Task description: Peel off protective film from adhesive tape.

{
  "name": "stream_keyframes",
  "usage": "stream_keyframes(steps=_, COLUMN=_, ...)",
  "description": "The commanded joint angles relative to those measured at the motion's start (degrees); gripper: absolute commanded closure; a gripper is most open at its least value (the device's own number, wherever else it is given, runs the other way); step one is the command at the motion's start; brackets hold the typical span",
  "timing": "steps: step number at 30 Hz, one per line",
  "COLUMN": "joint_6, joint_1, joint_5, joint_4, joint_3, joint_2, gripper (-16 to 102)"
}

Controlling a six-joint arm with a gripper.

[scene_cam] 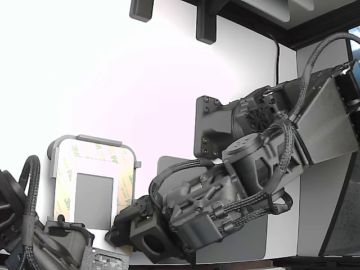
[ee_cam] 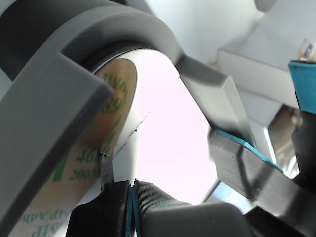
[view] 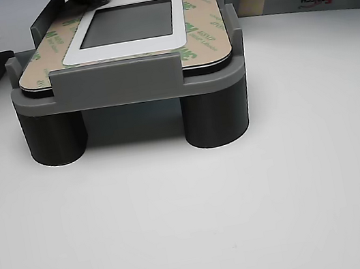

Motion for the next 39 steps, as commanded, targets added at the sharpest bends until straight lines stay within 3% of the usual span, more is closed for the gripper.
stream_keyframes(steps=1, joint_6=-0.35, joint_1=-1.14, joint_5=-0.26, joint_4=0.09, joint_3=-1.41, joint_2=0.7, gripper=96)
stream_keyframes(steps=11, joint_6=-0.88, joint_1=-1.76, joint_5=-0.7, joint_4=0.62, joint_3=-2.29, joint_2=0.35, gripper=96)
stream_keyframes(steps=18, joint_6=-1.05, joint_1=-2.99, joint_5=-1.23, joint_4=7.56, joint_3=-6.06, joint_2=3.43, gripper=96)
stream_keyframes(steps=19, joint_6=-1.23, joint_1=-3.43, joint_5=-1.49, joint_4=8.88, joint_3=-6.68, joint_2=4.31, gripper=91)
stream_keyframes(steps=20, joint_6=-1.49, joint_1=-3.87, joint_5=-1.58, joint_4=10.72, joint_3=-7.38, joint_2=5.36, gripper=75)
stream_keyframes(steps=21, joint_6=-1.58, joint_1=-4.31, joint_5=-1.67, joint_4=12.83, joint_3=-8.09, joint_2=6.5, gripper=28)
stream_keyframes(steps=22, joint_6=-1.49, joint_1=-4.66, joint_5=-1.76, joint_4=14.33, joint_3=-8.44, joint_2=8.09, gripper=-3)
stream_keyframes(steps=23, joint_6=-1.32, joint_1=-4.92, joint_5=-1.49, joint_4=16.26, joint_3=-8.7, joint_2=9.84, gripper=21)
stream_keyframes(steps=25, joint_6=0.53, joint_1=-5.1, joint_5=-0.35, joint_4=20.83, joint_3=-8.53, joint_2=14.41, gripper=-12)
stream_keyframes(steps=26, joint_6=1.67, joint_1=-5.1, joint_5=0.18, joint_4=23.12, joint_3=-8.09, joint_2=17.05, gripper=-9)
stream_keyframes(steps=28, joint_6=4.75, joint_1=-5.19, joint_5=0.44, joint_4=26.98, joint_3=-6.24, joint_2=22.32, gripper=-13)
stream_keyframes(steps=34, joint_6=13.54, joint_1=-10.46, joint_5=-3.69, joint_4=31.11, joint_3=0.79, joint_2=35.77, gripper=-10)
stream_keyframes(steps=36, joint_6=15.73, joint_1=-14.77, joint_5=-7.73, joint_4=29.97, joint_3=3.96, joint_2=40.52, gripper=-5)
stream_keyframes(steps=39, joint_6=31.82, joint_1=-20.13, joint_5=-12.04, joint_4=30.76, joint_3=5.62, joint_2=45.97, gripper=-12)
